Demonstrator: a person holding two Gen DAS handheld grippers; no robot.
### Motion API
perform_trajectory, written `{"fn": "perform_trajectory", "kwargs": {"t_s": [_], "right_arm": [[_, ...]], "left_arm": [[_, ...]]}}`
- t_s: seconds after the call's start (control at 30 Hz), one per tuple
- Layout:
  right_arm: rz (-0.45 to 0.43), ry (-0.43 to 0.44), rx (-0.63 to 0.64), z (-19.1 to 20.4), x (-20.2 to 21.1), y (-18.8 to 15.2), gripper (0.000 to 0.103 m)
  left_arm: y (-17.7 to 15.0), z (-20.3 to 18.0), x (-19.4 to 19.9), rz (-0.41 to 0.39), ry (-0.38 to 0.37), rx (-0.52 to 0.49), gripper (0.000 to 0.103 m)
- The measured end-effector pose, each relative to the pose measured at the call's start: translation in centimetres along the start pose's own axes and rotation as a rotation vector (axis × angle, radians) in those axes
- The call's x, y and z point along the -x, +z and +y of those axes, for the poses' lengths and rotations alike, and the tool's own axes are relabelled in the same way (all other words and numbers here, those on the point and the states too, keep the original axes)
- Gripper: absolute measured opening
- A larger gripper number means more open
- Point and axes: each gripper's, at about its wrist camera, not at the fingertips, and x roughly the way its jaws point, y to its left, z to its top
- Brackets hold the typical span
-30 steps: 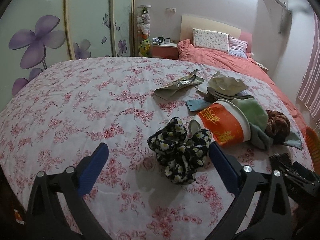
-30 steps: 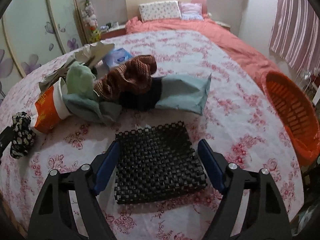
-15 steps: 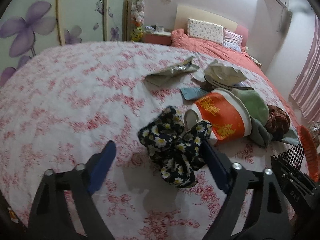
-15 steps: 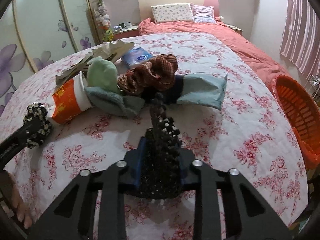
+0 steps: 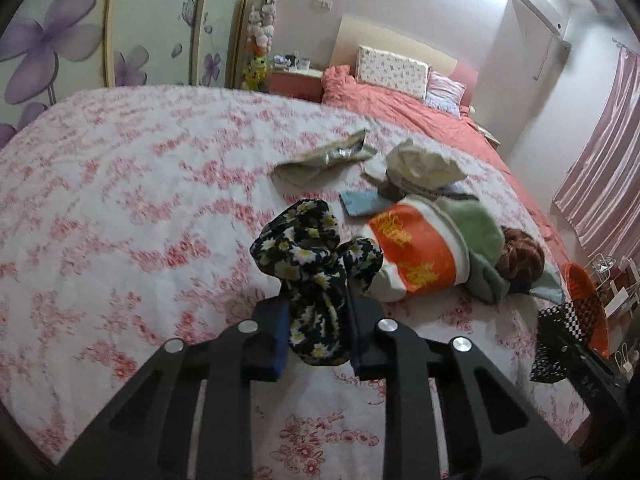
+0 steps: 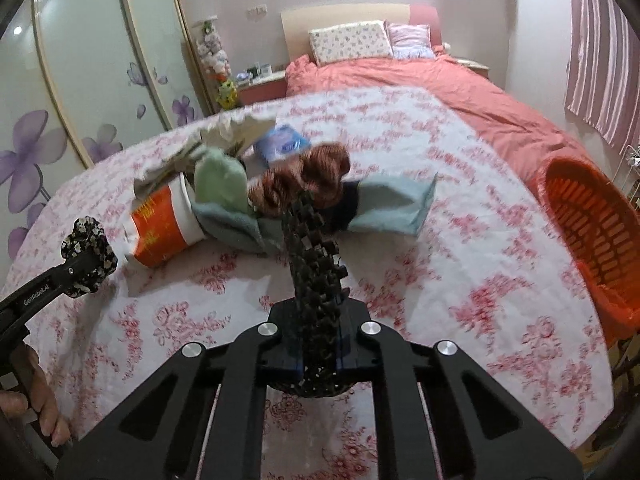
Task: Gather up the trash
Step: 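Carry both items to the orange basket and open both tools to drop them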
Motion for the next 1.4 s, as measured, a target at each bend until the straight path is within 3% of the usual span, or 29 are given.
{"fn": "perform_trajectory", "kwargs": {"t_s": [0.27, 0.7, 1.17, 1.4], "right_arm": [[-0.103, -0.004, -0.038, -2.4, 3.3, 1.4, 0.010], [-0.251, -0.067, -0.164, -9.9, 8.3, 2.9, 0.010], [-0.300, -0.178, -0.315, -19.2, 7.5, 3.4, 0.010], [-0.308, -0.210, -0.377, -23.2, 6.7, 3.5, 0.010]], "left_arm": [[1.3, -2.0, 3.3, -0.064, -0.025, -0.032, 0.023], [1.9, -13.5, 6.2, -0.114, -0.223, -0.165, 0.023], [-0.7, -30.4, 2.4, -0.003, -0.490, -0.377, 0.023], [-2.0, -36.4, -1.4, 0.059, -0.553, -0.451, 0.023]]}}
